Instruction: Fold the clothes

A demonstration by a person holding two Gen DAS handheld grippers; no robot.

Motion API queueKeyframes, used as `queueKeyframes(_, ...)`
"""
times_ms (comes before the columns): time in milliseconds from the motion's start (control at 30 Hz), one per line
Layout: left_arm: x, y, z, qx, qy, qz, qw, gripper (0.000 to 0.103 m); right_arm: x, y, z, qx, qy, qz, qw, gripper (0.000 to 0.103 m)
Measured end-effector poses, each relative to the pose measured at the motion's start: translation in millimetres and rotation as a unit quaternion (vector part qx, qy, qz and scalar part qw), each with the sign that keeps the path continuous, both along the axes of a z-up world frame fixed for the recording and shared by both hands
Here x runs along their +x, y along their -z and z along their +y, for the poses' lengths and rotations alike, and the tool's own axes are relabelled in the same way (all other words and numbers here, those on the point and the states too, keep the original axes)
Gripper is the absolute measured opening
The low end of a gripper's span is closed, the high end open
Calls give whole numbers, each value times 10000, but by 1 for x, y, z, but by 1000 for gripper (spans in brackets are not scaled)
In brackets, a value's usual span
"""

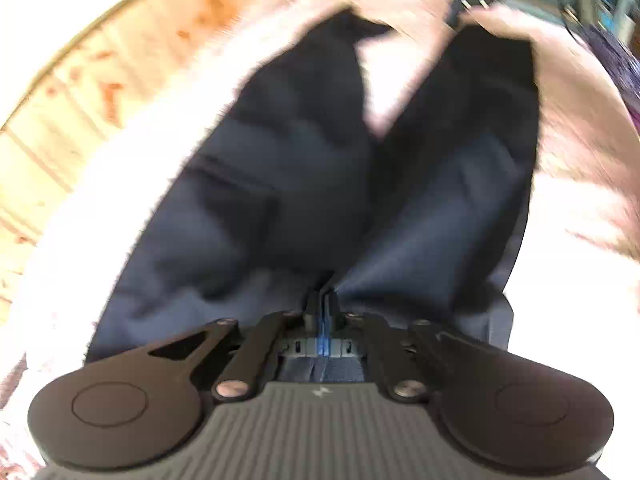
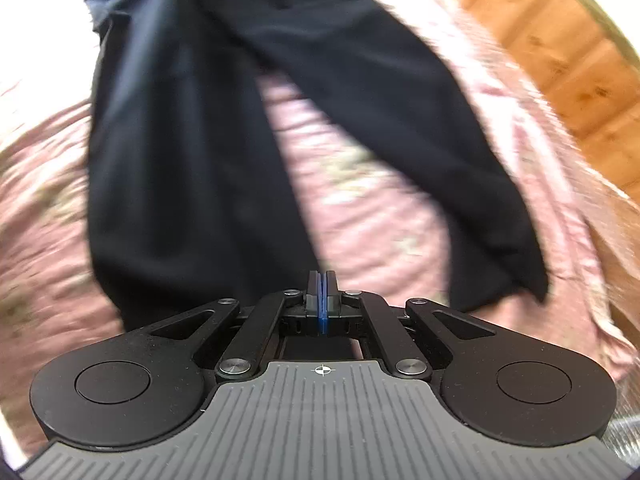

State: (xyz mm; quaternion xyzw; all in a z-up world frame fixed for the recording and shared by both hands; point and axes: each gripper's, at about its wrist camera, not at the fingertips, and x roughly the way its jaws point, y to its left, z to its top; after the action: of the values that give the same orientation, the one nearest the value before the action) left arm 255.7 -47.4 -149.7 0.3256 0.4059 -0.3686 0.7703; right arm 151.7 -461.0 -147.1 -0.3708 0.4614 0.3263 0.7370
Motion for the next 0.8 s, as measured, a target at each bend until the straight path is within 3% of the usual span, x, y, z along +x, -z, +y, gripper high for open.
queueKeyframes(100,39,2,1,-107,-671,-204,9975,1,26,9,-14,-59,768,-477,9959,0)
queueKeyframes(167,60,13,1,-1,-902,-123,9958,1,34,13,-27,72,1310,-564,9897,2)
queueKeyframes(233,69,24,0,197,-867,126,9960,2,24,10,-42,222,1641,-663,9840,18)
queueKeyframes(300,65,27,0,310,-780,110,9964,4,1,10,-53,306,1649,-514,9845,55)
queueKeyframes(333,60,26,0,342,-790,77,9963,6,-10,10,-59,349,1653,-440,9846,59)
queueKeyframes(467,43,21,-6,415,-711,-78,9966,20,-46,26,-65,184,1404,-35,9899,61)
queueKeyframes(533,35,14,-10,459,-560,-129,9973,34,-50,32,-75,176,1656,125,9860,61)
queueKeyframes(667,18,4,-23,687,-172,-254,9972,38,-57,45,-96,160,2155,444,9754,60)
queueKeyframes(700,14,2,-22,708,-173,-296,9969,38,-59,47,-103,212,2337,524,9707,60)
queueKeyframes(800,9,-5,-17,624,-465,-350,9964,38,-76,39,-154,1483,3857,630,9084,60)
